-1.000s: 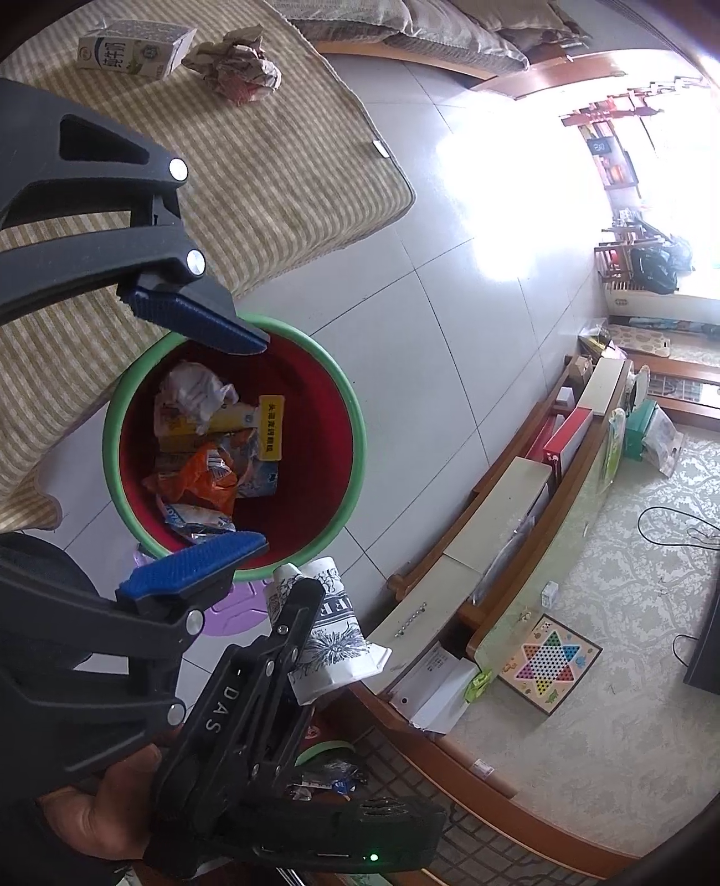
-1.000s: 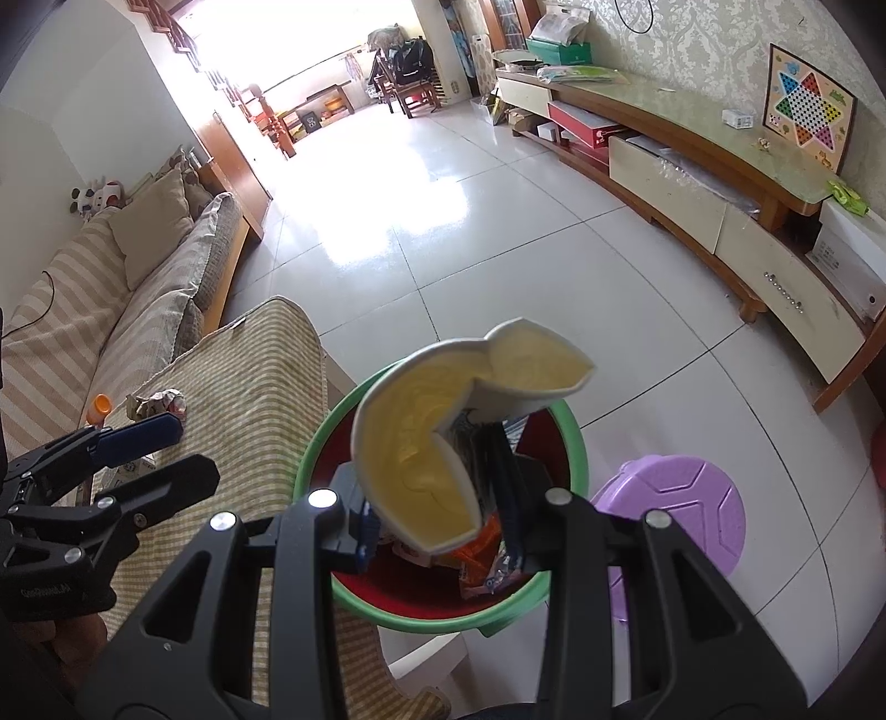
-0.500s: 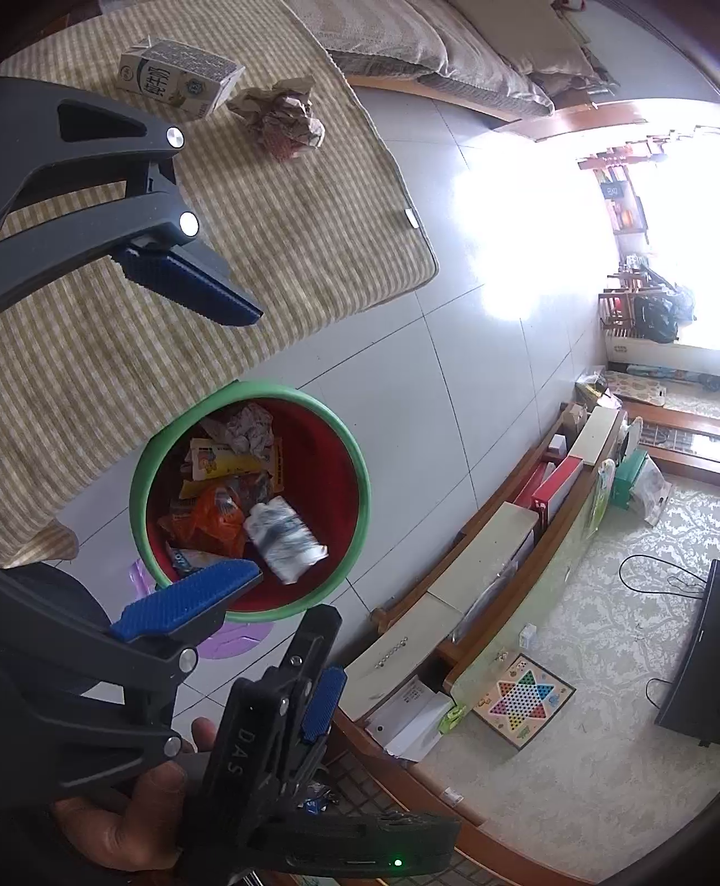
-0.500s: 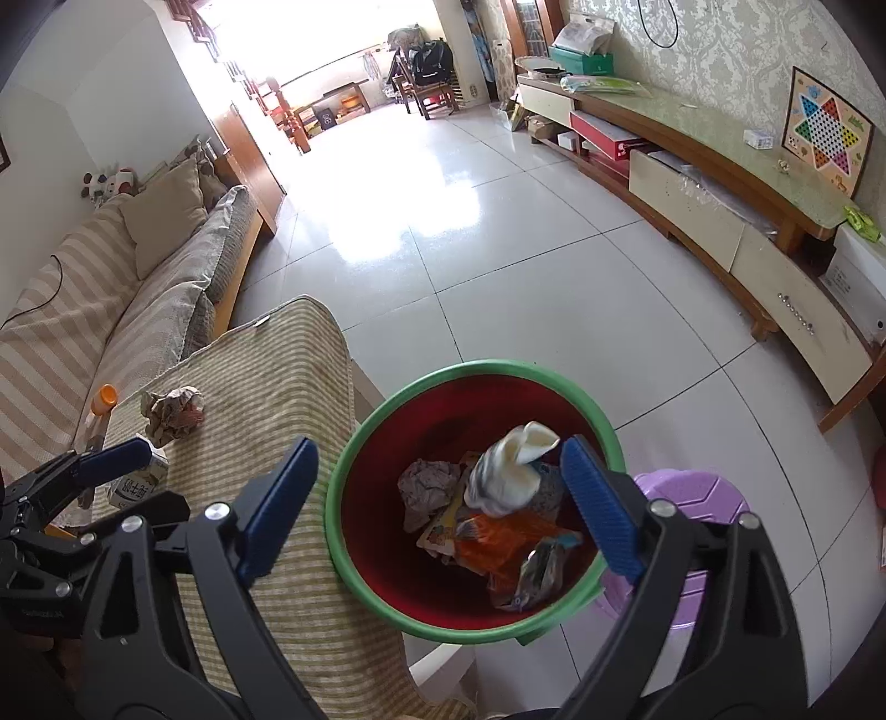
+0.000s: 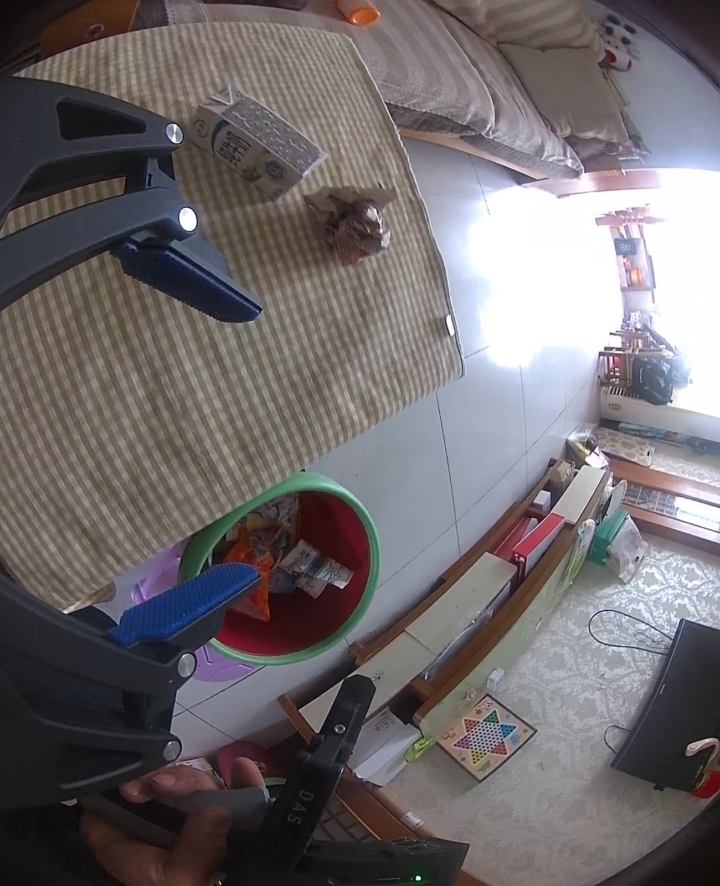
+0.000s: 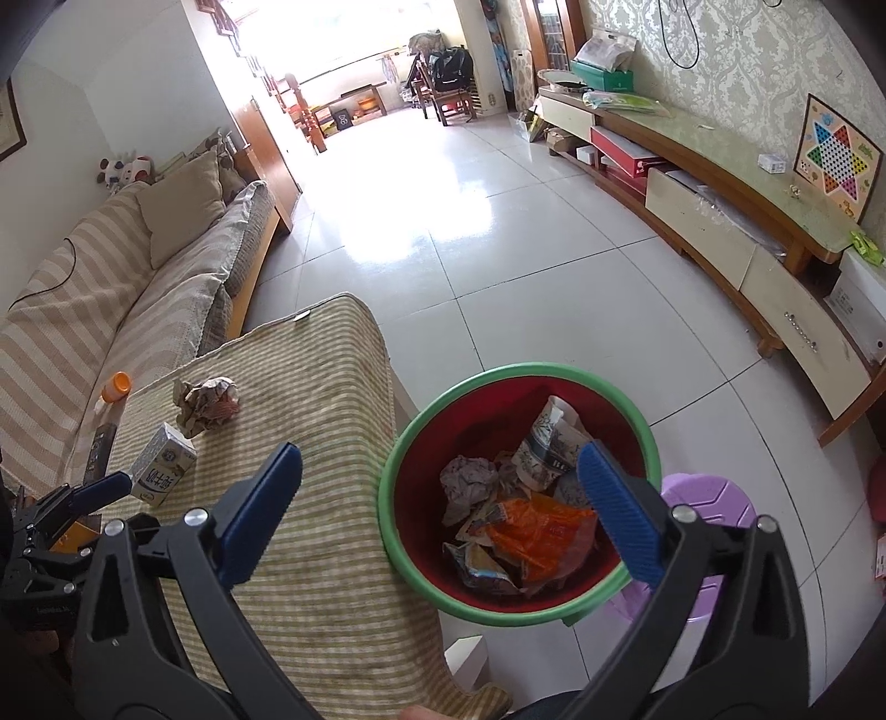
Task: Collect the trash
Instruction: 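Move both open tools back over the table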
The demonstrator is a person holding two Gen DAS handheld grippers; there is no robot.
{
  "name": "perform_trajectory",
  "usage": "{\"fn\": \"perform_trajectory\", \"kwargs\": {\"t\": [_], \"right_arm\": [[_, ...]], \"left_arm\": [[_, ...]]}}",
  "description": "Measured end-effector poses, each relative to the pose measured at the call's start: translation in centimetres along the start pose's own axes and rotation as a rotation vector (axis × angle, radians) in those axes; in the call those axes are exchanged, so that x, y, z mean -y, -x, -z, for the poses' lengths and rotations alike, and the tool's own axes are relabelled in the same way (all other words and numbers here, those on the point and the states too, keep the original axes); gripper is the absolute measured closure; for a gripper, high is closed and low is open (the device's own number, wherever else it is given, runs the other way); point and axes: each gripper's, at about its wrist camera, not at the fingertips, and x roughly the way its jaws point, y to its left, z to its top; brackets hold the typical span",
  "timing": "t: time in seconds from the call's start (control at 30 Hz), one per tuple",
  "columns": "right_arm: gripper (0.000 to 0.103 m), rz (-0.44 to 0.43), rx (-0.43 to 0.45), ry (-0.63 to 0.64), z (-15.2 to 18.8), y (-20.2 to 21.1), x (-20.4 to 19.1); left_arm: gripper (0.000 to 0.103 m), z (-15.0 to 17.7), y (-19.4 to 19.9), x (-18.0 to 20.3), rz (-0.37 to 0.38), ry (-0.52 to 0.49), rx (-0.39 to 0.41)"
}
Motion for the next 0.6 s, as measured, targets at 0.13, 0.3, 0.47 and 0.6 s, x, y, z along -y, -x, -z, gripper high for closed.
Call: {"fn": "perform_trajectory", "kwargs": {"t": [0.13, 0.3, 0.47, 0.6], "right_arm": [[0.005, -0.009, -0.006, 0.028, 0.9, 0.4, -2.7], [0.005, -0.03, -0.021, 0.075, 2.5, 0.4, -6.7], [0.005, -0.053, -0.051, 0.143, 4.1, -0.5, -11.5], [0.005, -0.073, -0.071, 0.196, 4.9, -1.3, -15.2]], "left_arm": [[0.018, 1.4, 2.1, -2.9, -0.021, 0.035, 0.025], [0.012, 3.5, 4.7, -7.1, -0.052, 0.093, 0.049], [0.011, 5.3, 6.6, -11.5, -0.085, 0.152, 0.063], [0.008, 6.6, 7.4, -14.7, -0.111, 0.187, 0.056]]}}
